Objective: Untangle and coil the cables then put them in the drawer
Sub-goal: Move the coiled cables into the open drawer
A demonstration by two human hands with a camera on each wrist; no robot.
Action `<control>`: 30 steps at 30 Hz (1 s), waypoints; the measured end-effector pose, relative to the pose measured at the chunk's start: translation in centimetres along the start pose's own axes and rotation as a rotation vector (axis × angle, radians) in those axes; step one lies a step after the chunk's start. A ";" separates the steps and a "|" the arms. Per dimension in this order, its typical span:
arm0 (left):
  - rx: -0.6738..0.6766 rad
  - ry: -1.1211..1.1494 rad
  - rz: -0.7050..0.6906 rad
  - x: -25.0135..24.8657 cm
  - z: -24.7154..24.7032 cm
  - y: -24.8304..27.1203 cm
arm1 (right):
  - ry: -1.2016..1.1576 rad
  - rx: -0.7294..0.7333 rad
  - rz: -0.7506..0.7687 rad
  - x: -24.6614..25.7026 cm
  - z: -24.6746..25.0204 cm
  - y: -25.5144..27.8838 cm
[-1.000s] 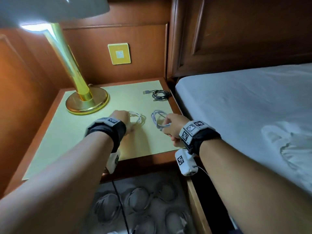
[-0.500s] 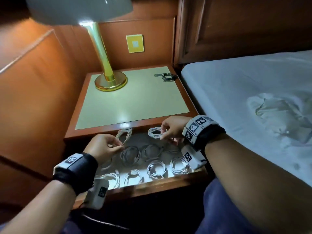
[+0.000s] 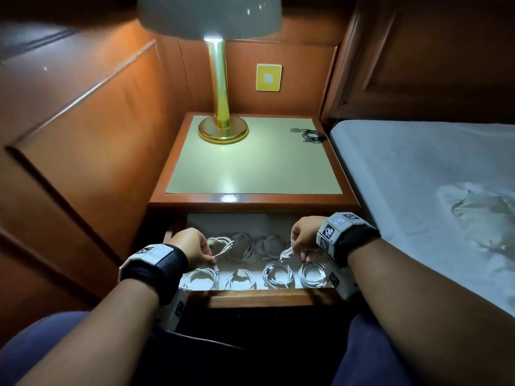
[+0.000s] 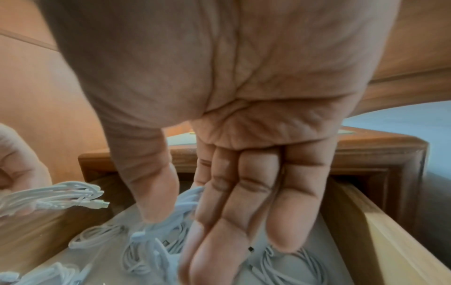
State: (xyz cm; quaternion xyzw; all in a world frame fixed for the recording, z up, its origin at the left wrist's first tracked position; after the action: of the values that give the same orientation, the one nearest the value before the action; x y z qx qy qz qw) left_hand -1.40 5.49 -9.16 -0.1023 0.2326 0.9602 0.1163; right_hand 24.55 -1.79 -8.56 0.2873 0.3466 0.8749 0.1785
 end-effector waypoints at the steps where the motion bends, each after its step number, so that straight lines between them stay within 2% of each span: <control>1: 0.009 -0.012 0.003 -0.1 -0.3 -0.4 | 0.007 -0.009 0.002 0.0 0.0 -0.5; 5: 0.052 -0.026 0.009 -0.9 -1.6 -2.1 | 0.100 0.000 -0.014 0.0 -0.2 -2.1; 12: 0.103 -0.140 0.027 -1.5 -3.7 -4.7 | 0.021 0.004 -0.059 0.1 0.0 -3.1; 19: 0.137 -0.213 0.060 -1.2 -5.3 -5.7 | 0.051 0.040 -0.090 -1.0 -1.3 -4.4; 22: 0.170 -0.283 0.046 -1.2 -5.6 -5.8 | 0.036 0.138 -0.146 -1.9 -2.7 -4.6; 24: 0.180 -0.303 0.046 -0.9 -5.7 -5.8 | 0.120 0.191 -0.162 -2.5 -3.3 -4.4; 30: 0.151 -0.287 0.046 -0.9 -4.4 -5.4 | 0.294 0.092 -0.106 -1.4 -1.8 -3.9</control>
State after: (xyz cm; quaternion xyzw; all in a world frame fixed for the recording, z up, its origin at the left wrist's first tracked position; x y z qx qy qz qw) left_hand 1.58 7.87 -15.05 0.0501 0.2875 0.9471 0.1335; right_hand 24.95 -0.72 -13.00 0.1455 0.4233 0.8800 0.1587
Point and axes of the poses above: each hand's wrist, its own y-axis away from the middle knuckle, its own z-axis out of the back of the hand, x = y × z, the point moved 10 cm from there along -y, towards the middle knuckle, and after that the axes turned 4 degrees about -y, right-handed, at the moved point
